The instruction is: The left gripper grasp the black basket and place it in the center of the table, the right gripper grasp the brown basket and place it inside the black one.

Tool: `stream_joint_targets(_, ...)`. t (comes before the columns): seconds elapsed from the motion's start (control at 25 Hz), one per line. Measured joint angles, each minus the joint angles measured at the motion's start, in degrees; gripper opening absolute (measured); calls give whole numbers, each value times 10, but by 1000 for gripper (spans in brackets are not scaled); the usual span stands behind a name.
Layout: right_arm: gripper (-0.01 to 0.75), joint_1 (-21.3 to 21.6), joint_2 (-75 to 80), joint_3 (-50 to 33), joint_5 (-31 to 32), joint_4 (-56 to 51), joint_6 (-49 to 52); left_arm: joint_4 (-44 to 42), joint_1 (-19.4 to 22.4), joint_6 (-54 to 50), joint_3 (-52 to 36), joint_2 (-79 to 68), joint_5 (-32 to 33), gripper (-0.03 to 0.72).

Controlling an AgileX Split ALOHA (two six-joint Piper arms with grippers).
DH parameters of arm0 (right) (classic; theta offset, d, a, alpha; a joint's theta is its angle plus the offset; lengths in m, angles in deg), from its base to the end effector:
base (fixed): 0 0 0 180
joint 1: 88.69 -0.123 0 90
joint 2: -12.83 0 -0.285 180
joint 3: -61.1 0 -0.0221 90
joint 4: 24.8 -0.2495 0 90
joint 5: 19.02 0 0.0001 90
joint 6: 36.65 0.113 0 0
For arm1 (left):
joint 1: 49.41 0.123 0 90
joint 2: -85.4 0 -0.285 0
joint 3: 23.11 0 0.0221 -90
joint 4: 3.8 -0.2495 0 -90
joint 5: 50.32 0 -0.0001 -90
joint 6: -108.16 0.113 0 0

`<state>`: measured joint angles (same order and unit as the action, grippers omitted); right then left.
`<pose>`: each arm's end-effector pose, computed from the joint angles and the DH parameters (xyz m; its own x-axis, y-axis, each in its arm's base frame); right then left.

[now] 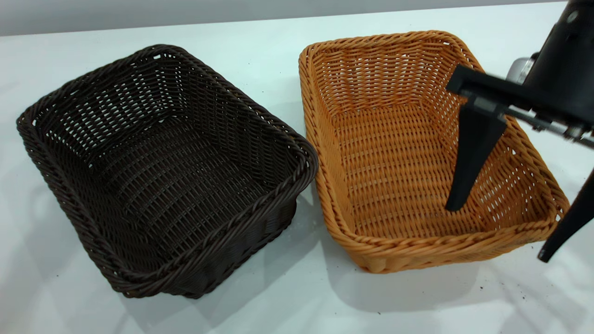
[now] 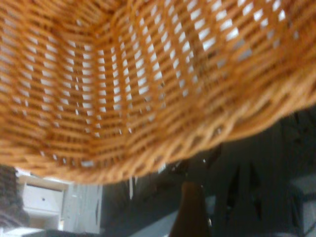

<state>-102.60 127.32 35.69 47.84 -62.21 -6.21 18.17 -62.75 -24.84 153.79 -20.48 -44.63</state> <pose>0.2383 0.1241 0.1187 -0.6132 0.4748 0.6313 0.6620 0.7449 0.0829 0.4116 -0.1019 0.2904 -0.2501 0.4954 -0.8319 0.4083 0.8330 0.3733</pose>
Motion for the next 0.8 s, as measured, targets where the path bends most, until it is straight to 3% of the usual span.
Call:
stream_joint_targets(0.32,543,0,26,0,-21,-29,-28,0,0,1,0,0,0,522)
stream_joint_targets(0.8,447,0,29,0,-48,-23,-39,0,0,13,0,0,0,522)
